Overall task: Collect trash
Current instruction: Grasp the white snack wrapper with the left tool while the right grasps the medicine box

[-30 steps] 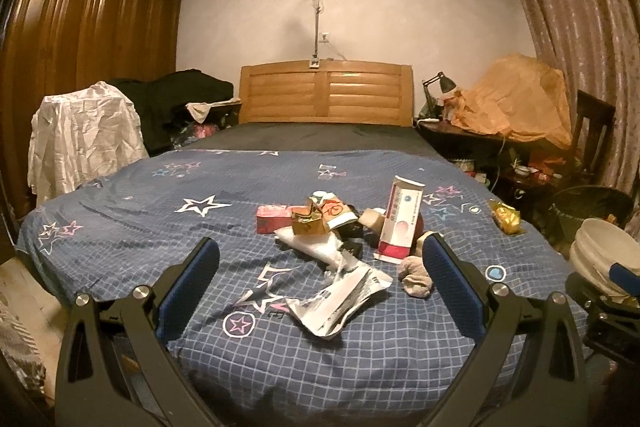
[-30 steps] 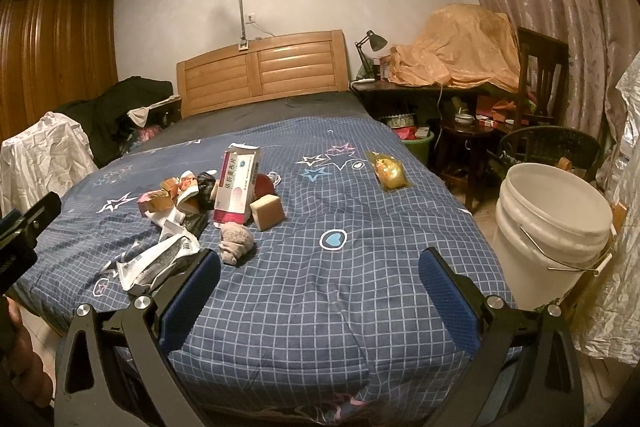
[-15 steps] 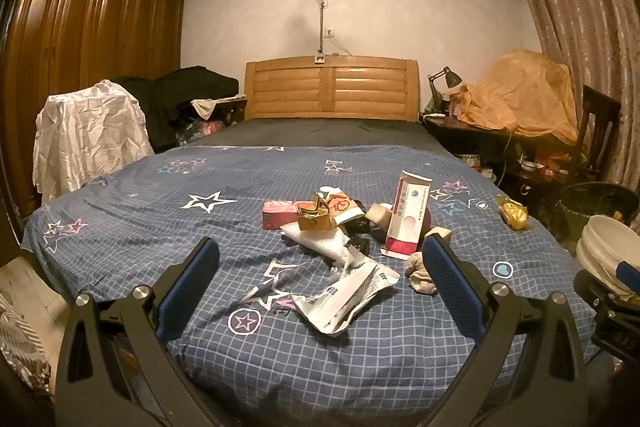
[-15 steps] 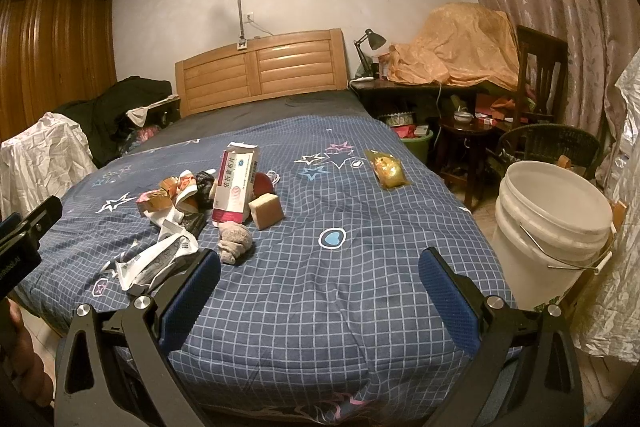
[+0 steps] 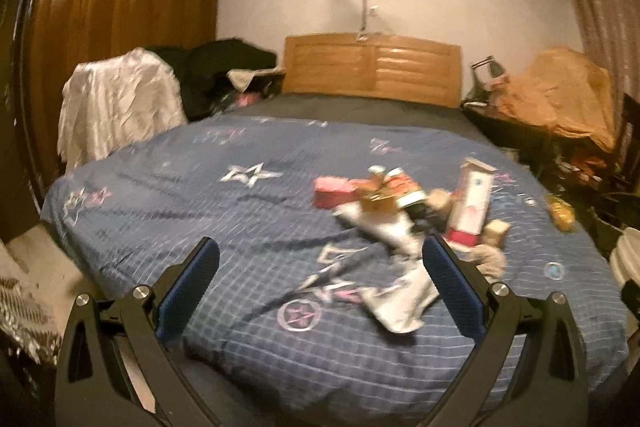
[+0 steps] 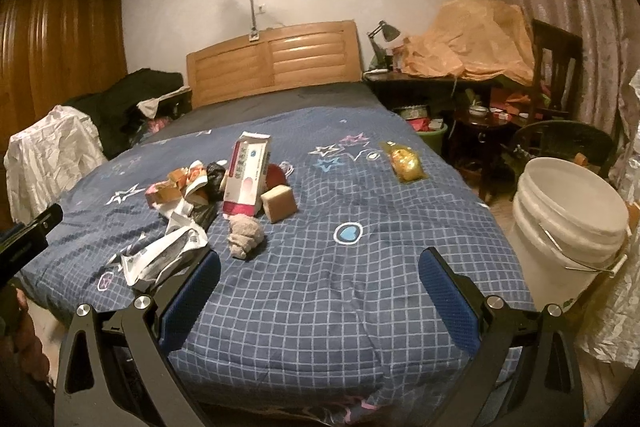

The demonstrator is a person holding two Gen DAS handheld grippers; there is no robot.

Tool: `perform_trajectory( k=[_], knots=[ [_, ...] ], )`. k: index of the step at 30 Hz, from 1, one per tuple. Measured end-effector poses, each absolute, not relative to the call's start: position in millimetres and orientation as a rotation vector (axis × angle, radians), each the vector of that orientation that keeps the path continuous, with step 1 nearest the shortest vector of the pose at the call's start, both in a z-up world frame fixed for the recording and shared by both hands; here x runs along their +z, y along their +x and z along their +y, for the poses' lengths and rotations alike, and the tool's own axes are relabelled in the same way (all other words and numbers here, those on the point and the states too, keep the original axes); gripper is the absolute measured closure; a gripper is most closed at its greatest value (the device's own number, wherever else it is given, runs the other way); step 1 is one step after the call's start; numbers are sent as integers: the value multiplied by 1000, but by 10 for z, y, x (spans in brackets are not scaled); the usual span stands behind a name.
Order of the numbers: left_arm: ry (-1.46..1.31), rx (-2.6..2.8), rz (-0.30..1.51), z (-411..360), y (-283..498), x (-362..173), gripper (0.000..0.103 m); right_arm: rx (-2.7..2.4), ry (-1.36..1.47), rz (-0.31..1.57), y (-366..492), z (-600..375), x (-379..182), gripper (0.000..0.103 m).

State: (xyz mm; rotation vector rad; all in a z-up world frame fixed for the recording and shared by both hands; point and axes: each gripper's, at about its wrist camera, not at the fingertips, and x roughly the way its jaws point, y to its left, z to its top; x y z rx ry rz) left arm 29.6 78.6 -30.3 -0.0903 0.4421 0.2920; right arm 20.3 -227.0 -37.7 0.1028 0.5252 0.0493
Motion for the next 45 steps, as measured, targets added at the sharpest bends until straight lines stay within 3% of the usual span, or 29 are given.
perform_trajectory(
  k=[11,18,24,26,28,31,38,42,45],
  knots=[
    [-84,107,554,989,483,-685,6,164,38,633,612,-1951,-707,4],
    [-50,-90,636,735,867,-833,21,132,69,709,866,-2048,-971,4],
    [187,-204,663,177,1304,-1081,30,134,127,745,1019,-2169,-1136,4],
    [255,-232,707,51,1462,-1237,34,144,131,748,1063,-2170,-1171,4],
    [311,-229,721,6,1521,-1345,51,156,143,751,1083,-2183,-1191,4],
    [274,-241,725,69,1563,-1358,65,180,163,749,1133,-2197,-1221,4],
    [111,-158,666,300,1282,-1138,68,272,83,637,1292,-2006,-1003,6],
    [66,-112,632,379,1146,-1001,68,343,37,548,1652,-1781,-765,18],
    [58,-97,606,398,1123,-906,68,362,45,540,2119,-1573,-667,20]
  ],
)
